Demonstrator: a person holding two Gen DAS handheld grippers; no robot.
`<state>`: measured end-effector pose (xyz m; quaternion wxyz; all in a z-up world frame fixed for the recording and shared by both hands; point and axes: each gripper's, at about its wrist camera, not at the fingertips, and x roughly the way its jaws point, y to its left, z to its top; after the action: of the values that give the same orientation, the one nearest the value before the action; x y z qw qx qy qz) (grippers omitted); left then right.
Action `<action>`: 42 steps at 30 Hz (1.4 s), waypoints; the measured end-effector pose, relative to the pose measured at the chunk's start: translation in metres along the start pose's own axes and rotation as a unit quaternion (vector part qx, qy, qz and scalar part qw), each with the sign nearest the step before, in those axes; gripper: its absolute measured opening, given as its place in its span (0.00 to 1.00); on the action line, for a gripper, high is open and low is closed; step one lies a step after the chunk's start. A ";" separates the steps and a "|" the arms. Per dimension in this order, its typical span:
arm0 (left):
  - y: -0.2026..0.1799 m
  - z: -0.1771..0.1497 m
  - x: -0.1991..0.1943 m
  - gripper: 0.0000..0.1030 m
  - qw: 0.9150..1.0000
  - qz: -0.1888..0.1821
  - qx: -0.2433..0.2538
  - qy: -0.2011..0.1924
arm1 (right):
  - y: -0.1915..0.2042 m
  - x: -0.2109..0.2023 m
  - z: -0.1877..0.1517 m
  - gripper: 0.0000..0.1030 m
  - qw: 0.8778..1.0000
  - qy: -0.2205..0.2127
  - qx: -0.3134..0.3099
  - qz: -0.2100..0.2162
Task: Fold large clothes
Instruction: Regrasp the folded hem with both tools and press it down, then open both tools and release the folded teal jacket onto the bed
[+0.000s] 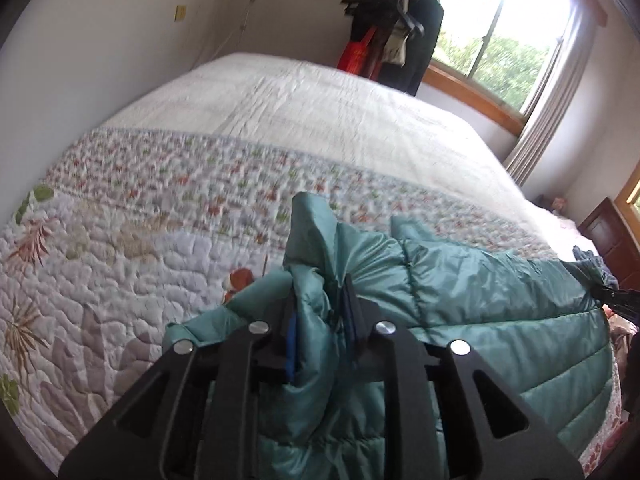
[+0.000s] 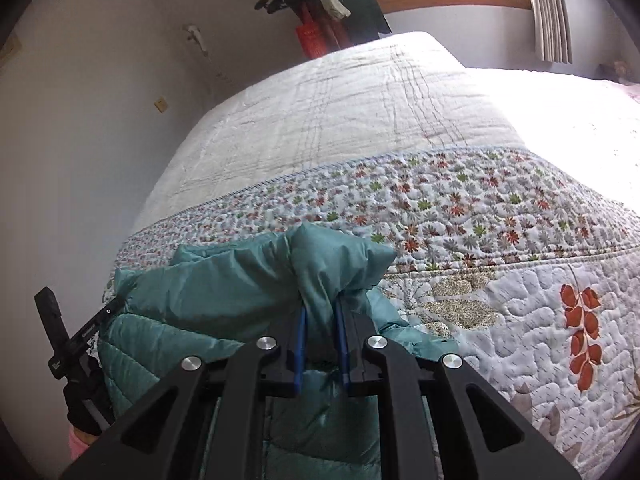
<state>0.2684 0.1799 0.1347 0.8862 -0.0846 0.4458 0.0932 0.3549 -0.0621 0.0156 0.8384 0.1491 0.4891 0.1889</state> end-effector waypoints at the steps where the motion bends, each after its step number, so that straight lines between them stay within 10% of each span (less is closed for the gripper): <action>1: 0.004 0.000 0.006 0.23 1.000 0.000 -0.006 0.006 | -0.005 0.009 -0.001 0.13 1.000 0.007 0.007 -0.001; 9: 0.014 -0.002 0.014 0.33 0.999 0.001 -0.029 0.024 | -0.025 0.036 -0.008 0.23 0.999 0.026 0.043 0.013; 14: 0.006 -0.007 -0.042 0.55 0.999 0.013 -0.010 -0.033 | -0.029 -0.012 -0.016 0.35 0.998 -0.004 0.055 0.034; 24: -0.025 -0.060 -0.142 0.69 0.998 -0.004 0.022 -0.060 | -0.012 -0.078 -0.086 0.45 0.997 0.019 0.047 0.062; 42: -0.016 -0.116 -0.119 0.74 0.998 0.033 0.052 -0.029 | -0.014 -0.070 -0.141 0.60 0.998 0.040 0.029 0.032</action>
<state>0.1127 0.1269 0.1640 0.8985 -0.0209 0.4263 0.1020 0.2020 -0.0972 -0.0046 0.8070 0.1811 0.5227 0.2067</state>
